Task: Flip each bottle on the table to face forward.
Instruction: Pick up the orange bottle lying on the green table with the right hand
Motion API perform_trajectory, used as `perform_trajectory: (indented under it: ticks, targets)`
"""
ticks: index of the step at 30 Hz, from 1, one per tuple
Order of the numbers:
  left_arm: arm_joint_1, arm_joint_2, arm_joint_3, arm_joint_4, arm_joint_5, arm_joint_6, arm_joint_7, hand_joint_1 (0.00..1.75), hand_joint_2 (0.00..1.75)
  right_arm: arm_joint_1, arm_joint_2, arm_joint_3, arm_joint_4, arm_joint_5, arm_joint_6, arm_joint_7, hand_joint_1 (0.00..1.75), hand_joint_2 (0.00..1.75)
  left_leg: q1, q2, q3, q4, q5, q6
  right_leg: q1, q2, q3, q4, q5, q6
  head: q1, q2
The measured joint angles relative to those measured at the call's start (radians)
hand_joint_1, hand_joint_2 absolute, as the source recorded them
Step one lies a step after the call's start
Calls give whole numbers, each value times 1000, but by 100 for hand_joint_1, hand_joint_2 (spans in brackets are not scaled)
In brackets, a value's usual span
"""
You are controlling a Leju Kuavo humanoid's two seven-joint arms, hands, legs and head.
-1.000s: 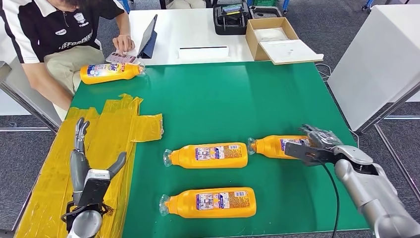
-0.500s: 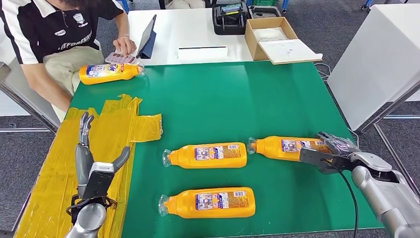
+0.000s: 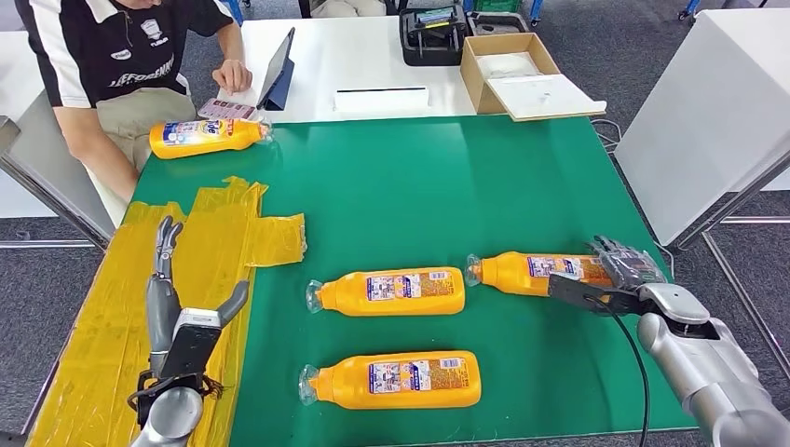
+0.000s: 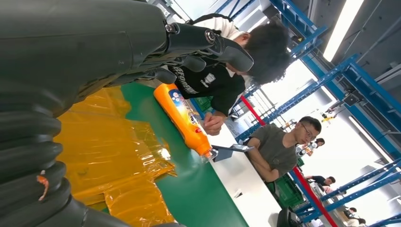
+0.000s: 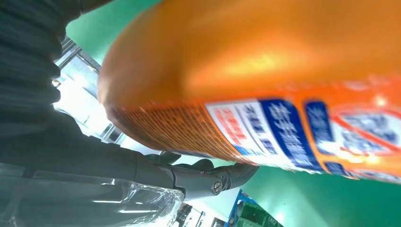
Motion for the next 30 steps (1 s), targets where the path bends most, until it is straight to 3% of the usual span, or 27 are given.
perform_trajectory:
  ticks: [10,25,26,30]
  targets:
    - [16,-5,6,-2,-2,9,-1,0,175,-5,48,2,17,58,-89,33,0,175,0,0,0,0,0,0,0,0,0,0,0,0,0,0]
    - [-5,-8,4,17,0,9,-5,0,175,-3,60,-14,23,38,-50,-31,0,175,0,0,1,0,0,0,0,0,0,0,0,0,0,0]
    - [-5,-8,3,18,0,10,-5,0,175,-1,60,-14,23,32,-44,-40,8,175,0,0,1,0,0,0,0,0,0,0,0,0,0,0]
    - [-6,-8,1,19,7,14,-12,0,175,5,56,-20,23,14,5,-58,167,175,0,0,1,0,0,0,0,0,0,0,0,0,0,0]
